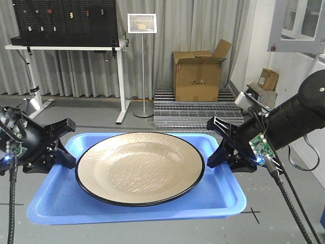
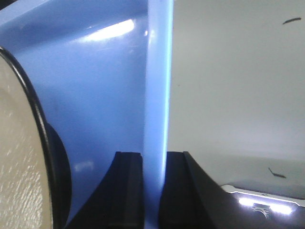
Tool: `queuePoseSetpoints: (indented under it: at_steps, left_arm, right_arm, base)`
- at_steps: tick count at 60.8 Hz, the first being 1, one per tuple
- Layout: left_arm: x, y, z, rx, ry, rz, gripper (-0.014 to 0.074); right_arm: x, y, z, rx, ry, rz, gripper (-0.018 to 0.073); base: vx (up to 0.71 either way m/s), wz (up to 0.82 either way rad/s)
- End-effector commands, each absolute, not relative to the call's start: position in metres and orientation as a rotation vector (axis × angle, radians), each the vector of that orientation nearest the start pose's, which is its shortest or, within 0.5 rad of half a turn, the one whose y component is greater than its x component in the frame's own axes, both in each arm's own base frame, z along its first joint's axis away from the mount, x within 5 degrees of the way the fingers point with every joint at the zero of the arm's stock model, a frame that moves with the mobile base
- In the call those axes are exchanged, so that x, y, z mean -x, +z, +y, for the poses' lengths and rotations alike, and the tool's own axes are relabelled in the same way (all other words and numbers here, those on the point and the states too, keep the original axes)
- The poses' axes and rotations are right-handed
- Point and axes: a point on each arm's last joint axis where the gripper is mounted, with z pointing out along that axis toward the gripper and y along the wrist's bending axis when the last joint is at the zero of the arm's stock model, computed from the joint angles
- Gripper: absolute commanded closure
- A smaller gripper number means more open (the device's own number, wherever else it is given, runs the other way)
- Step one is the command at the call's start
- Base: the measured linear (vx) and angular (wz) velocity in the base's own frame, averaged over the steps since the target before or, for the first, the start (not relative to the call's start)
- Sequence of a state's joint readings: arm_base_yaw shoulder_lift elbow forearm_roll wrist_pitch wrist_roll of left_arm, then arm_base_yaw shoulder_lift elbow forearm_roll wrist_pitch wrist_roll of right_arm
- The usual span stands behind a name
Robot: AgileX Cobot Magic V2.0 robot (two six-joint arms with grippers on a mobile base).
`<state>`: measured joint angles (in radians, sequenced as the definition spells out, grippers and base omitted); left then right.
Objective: Place disk in tray to left cabinet
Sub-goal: 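Hold the tray with both grippers while driving across the lab, then keep holding the tray while turning toward the white cabinet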
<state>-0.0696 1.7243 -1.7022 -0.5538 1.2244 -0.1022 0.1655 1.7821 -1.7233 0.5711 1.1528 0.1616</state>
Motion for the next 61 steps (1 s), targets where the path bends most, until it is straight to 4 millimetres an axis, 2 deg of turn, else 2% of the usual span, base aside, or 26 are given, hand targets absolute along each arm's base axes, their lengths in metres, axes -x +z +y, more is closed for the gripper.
queuePoseSetpoints:
  at_steps: [1,61]
  left_arm:
    - [-0.3382,0.4055,-0.1000,0.093,-1.157,2.545,0.0596]
    - [-0.3382,0.4055,-0.1000,0.093,-1.158,2.545,0.0596]
  right_arm:
    - [-0.3565,0.3983,0.1326,-0.137,1.213,2.472,0.0561]
    - [-0.3565,0.3983,0.1326,-0.137,1.213,2.472,0.0561]
  base:
    - [0.62,-0.05]
    - [0.62,-0.01]
